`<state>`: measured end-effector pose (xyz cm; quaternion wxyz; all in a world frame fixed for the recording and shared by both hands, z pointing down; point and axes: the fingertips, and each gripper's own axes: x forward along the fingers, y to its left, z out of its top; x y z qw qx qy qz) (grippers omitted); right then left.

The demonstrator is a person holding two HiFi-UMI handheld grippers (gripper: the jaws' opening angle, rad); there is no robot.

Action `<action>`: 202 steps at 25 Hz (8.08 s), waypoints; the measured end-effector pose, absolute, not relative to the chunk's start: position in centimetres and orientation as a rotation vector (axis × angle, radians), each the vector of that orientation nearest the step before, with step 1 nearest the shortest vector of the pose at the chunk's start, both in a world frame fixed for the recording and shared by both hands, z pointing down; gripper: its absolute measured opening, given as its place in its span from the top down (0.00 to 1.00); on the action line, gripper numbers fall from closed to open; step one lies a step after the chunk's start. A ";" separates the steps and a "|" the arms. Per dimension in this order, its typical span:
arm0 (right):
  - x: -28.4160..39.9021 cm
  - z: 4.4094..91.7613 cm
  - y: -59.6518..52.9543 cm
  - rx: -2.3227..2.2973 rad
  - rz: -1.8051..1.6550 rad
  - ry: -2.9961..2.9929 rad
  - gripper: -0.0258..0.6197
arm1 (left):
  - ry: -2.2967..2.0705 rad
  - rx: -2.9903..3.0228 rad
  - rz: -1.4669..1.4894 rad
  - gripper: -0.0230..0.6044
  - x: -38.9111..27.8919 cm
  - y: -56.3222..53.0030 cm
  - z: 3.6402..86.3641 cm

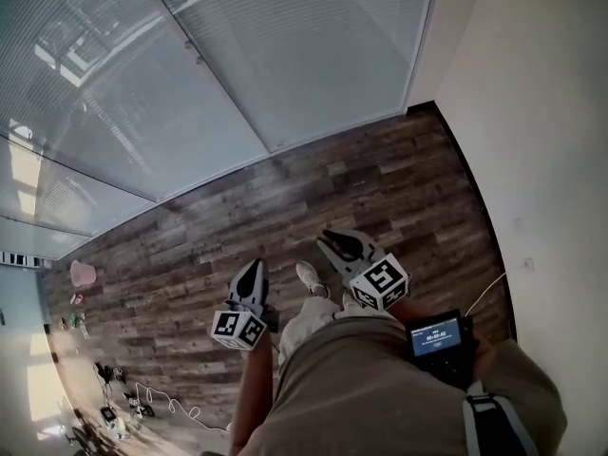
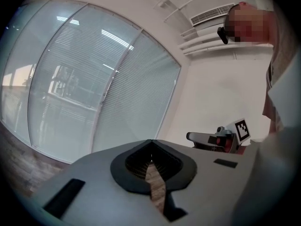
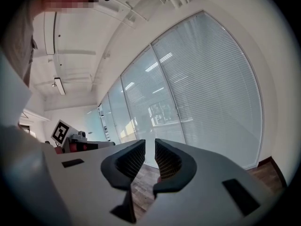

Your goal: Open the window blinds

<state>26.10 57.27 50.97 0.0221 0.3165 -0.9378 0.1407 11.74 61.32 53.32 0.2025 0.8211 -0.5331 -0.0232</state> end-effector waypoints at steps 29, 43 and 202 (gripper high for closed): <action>19.6 48.4 52.7 1.054 0.305 -2.851 0.88 | -1.364 2.323 -0.119 0.94 7.6 56.1 54.4; 11.0 50.4 41.3 1.021 0.272 -2.793 0.88 | -1.376 2.349 -0.113 0.94 -1.1 45.0 53.6; -5.6 48.9 -23.1 0.736 0.333 -2.943 0.88 | -1.681 2.138 0.017 0.82 -17.8 -18.9 56.3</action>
